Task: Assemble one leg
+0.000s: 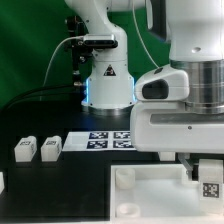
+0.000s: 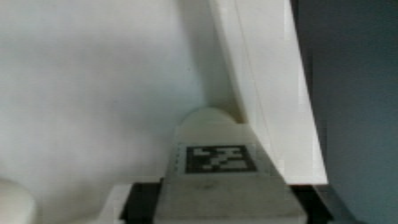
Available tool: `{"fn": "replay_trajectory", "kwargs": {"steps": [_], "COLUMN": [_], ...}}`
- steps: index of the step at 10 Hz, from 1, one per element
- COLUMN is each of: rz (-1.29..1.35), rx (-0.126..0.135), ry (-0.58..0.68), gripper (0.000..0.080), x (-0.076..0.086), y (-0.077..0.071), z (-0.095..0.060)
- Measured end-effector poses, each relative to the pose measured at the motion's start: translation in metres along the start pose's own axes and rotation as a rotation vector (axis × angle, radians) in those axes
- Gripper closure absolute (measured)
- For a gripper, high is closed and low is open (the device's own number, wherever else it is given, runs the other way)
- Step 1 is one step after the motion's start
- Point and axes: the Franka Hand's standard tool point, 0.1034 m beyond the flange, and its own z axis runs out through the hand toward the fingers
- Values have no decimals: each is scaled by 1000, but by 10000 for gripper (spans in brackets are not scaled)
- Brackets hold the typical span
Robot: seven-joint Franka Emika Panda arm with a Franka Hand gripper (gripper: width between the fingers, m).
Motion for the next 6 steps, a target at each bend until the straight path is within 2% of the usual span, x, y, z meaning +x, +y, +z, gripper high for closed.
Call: {"fn": "replay_trajectory", "kwargs": {"steps": [2, 3, 6], "rz": [263, 482, 1123], "rx": [11, 15, 62], "ry": [-5, -19, -103], "gripper": [510, 510, 510], "x": [1, 3, 9], "y": [-2, -4, -2], "z": [-1, -5, -9]}}
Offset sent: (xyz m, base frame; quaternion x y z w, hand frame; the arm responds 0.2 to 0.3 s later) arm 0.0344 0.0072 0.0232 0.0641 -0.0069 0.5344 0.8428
